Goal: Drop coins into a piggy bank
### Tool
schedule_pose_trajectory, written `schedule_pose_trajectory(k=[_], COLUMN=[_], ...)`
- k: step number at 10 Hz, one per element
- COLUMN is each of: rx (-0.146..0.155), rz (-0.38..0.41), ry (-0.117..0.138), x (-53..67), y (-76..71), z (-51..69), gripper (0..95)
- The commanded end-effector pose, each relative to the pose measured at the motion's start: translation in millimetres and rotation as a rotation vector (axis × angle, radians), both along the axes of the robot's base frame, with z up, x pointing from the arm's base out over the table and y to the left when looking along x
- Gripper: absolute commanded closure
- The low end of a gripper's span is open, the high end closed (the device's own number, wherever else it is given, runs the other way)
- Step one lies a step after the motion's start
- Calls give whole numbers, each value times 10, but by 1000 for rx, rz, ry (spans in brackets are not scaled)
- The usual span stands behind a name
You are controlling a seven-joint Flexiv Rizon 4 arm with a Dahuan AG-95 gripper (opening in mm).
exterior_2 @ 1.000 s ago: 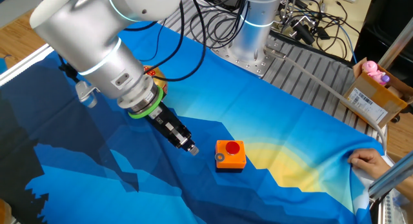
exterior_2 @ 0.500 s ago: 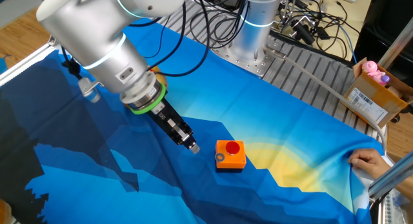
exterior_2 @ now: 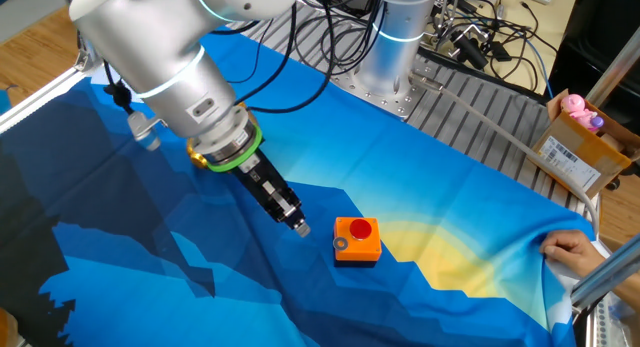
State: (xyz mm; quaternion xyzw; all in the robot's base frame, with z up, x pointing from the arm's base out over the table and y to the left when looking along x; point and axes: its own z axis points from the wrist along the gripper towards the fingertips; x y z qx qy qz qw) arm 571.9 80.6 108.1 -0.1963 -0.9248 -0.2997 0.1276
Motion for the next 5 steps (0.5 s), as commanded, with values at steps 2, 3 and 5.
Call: schedule_pose_trajectory(k=[2, 3, 5], rx=[-16, -20, -19], rz=[-32, -26, -15], ry=[28, 24, 20], x=[4, 4, 4], y=[1, 1, 1], z=[1, 1, 1], gripper=[950, 950, 950])
